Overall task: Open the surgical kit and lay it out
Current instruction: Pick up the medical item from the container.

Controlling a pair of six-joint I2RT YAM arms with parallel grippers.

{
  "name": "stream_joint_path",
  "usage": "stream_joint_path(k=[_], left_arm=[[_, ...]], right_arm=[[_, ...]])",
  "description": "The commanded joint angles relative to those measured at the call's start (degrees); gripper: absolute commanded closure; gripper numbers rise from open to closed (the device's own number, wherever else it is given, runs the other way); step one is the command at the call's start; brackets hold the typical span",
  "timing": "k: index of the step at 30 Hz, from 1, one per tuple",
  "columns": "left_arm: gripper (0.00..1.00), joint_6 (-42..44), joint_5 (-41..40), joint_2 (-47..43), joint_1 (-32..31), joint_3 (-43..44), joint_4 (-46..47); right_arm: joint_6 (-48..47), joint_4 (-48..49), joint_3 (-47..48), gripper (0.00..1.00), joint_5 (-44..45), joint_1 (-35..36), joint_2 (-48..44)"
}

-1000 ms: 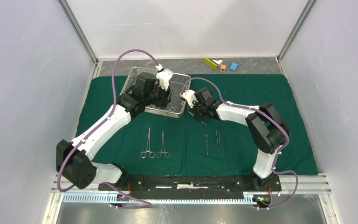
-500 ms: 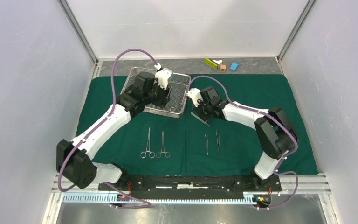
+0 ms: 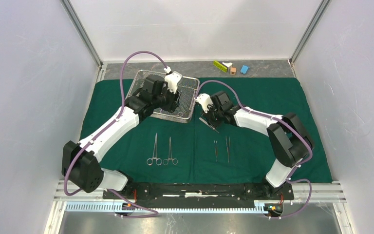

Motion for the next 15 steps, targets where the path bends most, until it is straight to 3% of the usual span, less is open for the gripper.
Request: stream_joint_path(k=[1,15], left_arm=[[0.44,0.0,1.0,-0.8,0.3,0.4,2.6],[0.44,0.2,1.5,-1.1,0.3,-0.3,2.6]], right_arm=[[-1.6,0.6,0.2,0.73,-2.0,-0.1,0.9],[-3.3,0.0,0.1,0.69,-2.2,-0.4,4.5]])
